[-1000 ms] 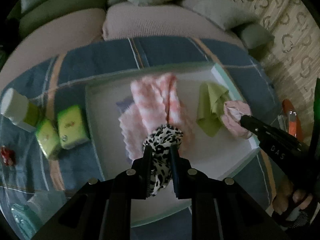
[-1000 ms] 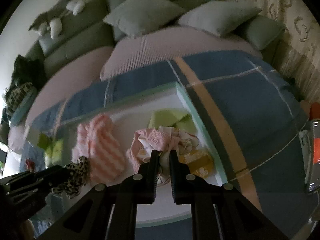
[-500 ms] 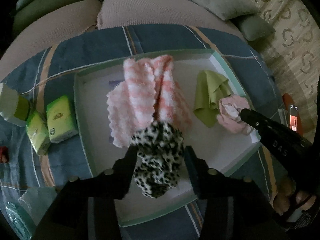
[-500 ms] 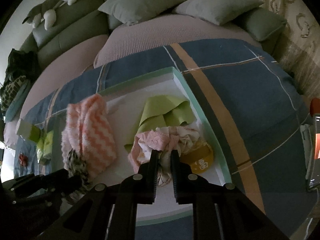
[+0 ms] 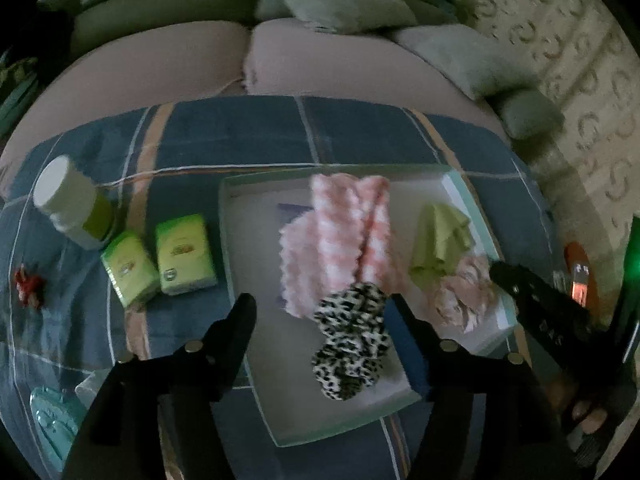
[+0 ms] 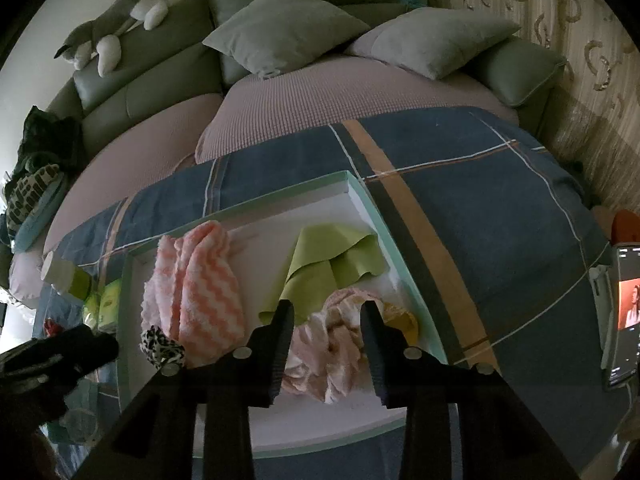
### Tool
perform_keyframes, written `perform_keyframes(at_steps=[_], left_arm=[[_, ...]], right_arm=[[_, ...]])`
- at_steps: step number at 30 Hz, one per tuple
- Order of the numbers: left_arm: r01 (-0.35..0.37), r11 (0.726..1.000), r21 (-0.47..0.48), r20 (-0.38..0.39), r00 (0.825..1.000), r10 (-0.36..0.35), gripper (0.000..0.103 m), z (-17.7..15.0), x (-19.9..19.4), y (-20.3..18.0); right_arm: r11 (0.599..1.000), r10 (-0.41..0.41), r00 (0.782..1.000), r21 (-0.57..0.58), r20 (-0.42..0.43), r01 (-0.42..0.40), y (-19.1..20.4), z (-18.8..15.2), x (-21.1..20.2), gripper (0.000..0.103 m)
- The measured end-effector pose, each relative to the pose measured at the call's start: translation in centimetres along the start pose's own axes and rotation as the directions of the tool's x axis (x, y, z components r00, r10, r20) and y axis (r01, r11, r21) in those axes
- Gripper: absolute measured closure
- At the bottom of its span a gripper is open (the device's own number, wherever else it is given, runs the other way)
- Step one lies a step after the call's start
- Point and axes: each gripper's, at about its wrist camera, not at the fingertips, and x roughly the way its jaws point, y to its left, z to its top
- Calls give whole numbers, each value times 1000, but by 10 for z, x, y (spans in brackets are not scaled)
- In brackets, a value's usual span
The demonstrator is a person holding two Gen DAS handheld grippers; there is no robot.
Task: Organize soft objects
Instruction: 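Lower both items into the tray and open both tools, then withdraw both tools from the tray toward the red toy and green tissue packets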
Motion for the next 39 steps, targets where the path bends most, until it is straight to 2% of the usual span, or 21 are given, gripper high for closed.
perform_keyframes(at_steps=[1,6,8,9,11,15,18,20,28,39], left_arm=[[-3,1000,-15,-1,1000,3,33,1,1,4],[-31,997,-76,-12,999,30,32,0,5,23],[-44,995,-95,-8,999,43,31,1,6,30],[-51,993,-106,-4,999,51,28,0,5,33],[-70,989,-134,7,997,71,15,0,5,41],[-94,980,-175,17,995,98,12,0,5,53],[-124,972,-199,23,991,131,5,-1,5,61],[-133,966,-220,24,990,141,5,-1,4,68],[-151,957,-248,26,986,162,4,-1,0,82],[-138,957,-256,40,987,153,4,-2,-4,84]], right_arm=[[1000,-1,1000,-1,-1,1,0,0,1,54],[1000,-9,1000,-14,-8,9,3,-2,4,43],[1000,-14,1000,-20,-11,14,4,-3,5,41],[1000,-17,1000,-23,-12,17,5,-4,6,39],[999,-21,1000,-29,-14,20,7,-4,7,32],[998,-37,999,-41,-3,37,8,-5,8,20],[997,-50,999,-52,8,51,11,-5,8,12],[998,-44,999,-48,15,45,10,-5,8,0],[998,-36,999,-54,18,37,13,-5,8,0],[997,-44,999,-70,11,45,17,-7,10,0]])
